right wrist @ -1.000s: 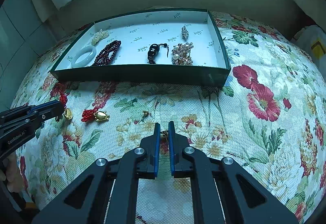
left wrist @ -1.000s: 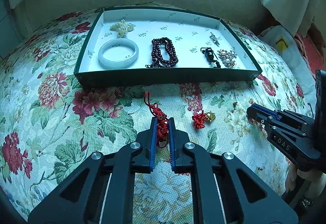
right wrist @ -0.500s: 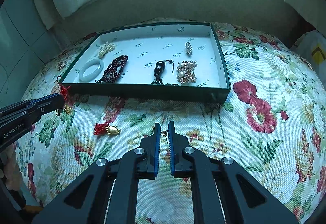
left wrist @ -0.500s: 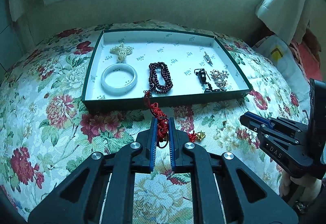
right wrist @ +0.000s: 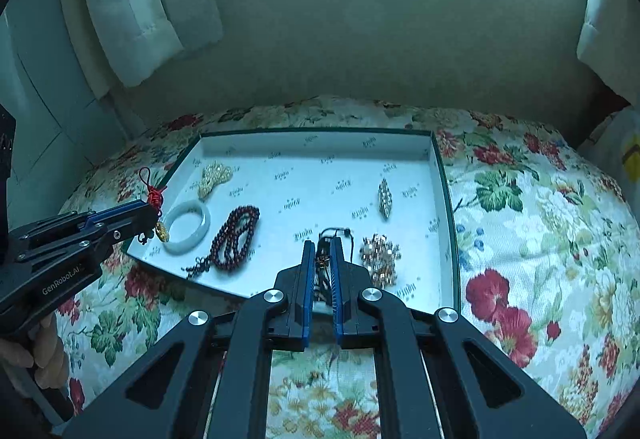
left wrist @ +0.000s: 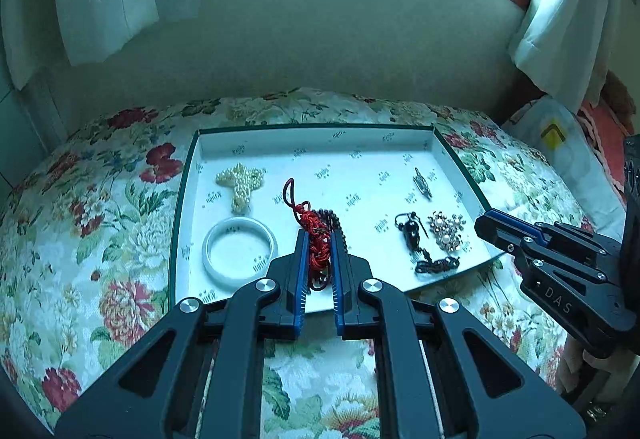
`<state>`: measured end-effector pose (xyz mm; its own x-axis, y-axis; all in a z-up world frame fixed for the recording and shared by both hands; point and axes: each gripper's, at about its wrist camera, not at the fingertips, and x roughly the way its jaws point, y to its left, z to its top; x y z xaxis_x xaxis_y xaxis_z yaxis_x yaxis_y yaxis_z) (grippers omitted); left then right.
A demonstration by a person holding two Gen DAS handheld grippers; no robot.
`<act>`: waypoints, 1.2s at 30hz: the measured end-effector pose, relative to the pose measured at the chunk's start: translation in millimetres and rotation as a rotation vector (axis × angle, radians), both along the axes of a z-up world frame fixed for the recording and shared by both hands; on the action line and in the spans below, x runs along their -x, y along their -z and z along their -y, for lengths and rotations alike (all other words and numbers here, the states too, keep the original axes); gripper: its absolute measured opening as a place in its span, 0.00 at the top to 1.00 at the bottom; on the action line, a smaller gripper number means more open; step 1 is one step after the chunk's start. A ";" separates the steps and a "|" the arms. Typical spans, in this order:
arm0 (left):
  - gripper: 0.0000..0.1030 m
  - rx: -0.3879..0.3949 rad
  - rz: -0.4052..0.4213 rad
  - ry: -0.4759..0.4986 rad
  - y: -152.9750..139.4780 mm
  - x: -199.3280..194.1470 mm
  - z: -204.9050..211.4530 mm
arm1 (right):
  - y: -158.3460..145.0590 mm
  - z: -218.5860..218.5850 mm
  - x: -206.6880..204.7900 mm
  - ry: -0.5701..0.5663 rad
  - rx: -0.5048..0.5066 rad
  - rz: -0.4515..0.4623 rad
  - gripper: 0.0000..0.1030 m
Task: Organize jewelry
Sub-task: 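Carry the tassel and gold stud into the box and open both grippers, then withdraw both grippers from the box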
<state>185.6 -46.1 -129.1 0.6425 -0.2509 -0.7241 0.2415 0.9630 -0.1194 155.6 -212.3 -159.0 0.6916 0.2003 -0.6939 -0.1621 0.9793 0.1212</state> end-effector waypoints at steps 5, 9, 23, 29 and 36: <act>0.90 -0.023 0.014 -0.002 3.9 -33.8 7.6 | 0.4 -4.7 -37.8 0.002 0.000 0.007 0.93; 0.90 -0.053 -0.004 -0.010 17.1 -61.7 11.2 | 12.7 -9.2 -66.4 0.007 0.021 -0.011 0.93; 0.89 -0.114 -0.098 -0.029 64.4 -110.8 12.0 | 55.7 -12.5 -113.6 0.021 0.059 -0.123 0.92; 0.77 -0.102 -0.123 -0.043 70.7 -112.6 8.4 | 56.8 -10.6 -115.3 0.029 0.048 -0.134 0.90; 0.56 -0.085 -0.108 -0.040 64.1 -102.7 8.8 | 49.6 -5.0 -111.1 0.040 0.026 -0.119 0.89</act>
<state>288.3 -54.9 -193.1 0.5683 -0.1614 -0.8068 0.1926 0.9794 -0.0603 266.7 -207.3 -208.6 0.6110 0.1551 -0.7763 -0.1092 0.9878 0.1113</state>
